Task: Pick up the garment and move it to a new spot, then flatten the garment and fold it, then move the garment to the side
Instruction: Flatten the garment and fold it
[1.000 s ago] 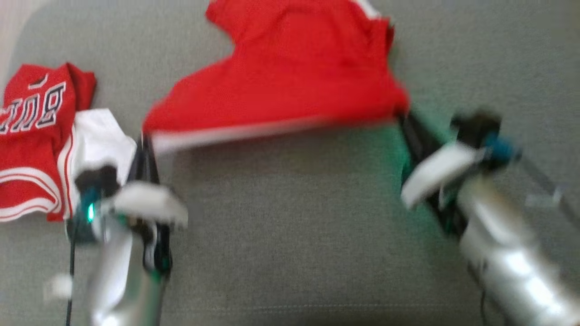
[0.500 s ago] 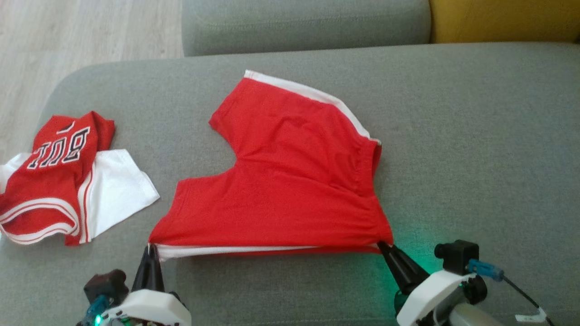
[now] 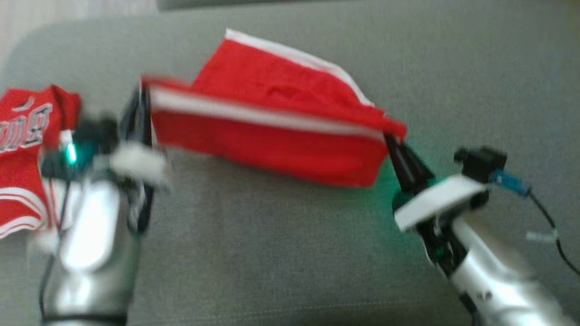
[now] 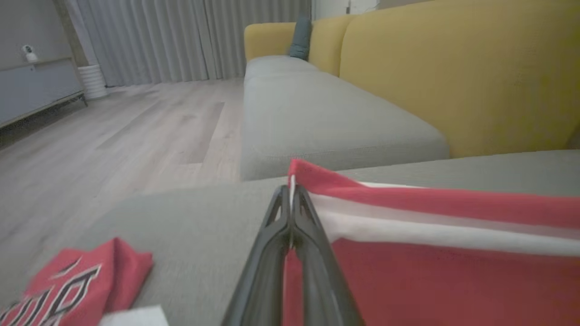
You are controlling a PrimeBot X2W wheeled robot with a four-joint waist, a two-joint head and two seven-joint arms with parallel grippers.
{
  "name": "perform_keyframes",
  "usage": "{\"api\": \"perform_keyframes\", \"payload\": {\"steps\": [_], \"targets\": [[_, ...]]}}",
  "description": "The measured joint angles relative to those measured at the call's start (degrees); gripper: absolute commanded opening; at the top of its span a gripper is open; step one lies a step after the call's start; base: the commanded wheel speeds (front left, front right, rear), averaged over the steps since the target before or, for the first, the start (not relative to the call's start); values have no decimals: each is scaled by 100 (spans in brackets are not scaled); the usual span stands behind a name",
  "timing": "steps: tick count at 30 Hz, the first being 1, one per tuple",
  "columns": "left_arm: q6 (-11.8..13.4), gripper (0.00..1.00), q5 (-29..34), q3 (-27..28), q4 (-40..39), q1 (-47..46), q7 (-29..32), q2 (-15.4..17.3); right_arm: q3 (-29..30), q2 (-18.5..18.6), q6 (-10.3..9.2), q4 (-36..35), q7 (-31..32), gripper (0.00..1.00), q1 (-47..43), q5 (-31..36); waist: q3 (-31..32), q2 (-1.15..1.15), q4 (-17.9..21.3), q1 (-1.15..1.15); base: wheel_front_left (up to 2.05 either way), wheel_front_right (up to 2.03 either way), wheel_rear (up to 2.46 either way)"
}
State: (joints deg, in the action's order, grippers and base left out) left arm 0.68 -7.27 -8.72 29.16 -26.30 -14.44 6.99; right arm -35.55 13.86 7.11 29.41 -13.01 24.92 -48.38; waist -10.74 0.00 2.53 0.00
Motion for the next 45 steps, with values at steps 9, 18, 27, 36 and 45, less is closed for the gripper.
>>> {"api": "perform_keyframes", "payload": {"steps": [9,18,27,36,45], "targets": [[-482,0,420,-511,1125,-2201,392,211,203,-449,0,203,32,0,1003,-260,-981,0,271,0,0,0,0],[-623,0,537,-738,2035,-3428,501,311,278,-779,0,358,-121,0,1605,-308,-1755,0,603,0,0,0,0],[-341,0,620,-734,2788,-4038,369,407,775,-964,0,279,-164,0,1906,-103,-2126,0,835,0,0,0,0],[-111,100,591,-715,3304,-4137,124,355,1042,-985,0,169,-164,100,1759,905,-2133,0,855,1,0,0,0],[32,100,40,-403,3823,-3734,64,35,1601,-988,0,-142,-164,100,1121,2296,-1862,0,744,1,0,0,0]]}}
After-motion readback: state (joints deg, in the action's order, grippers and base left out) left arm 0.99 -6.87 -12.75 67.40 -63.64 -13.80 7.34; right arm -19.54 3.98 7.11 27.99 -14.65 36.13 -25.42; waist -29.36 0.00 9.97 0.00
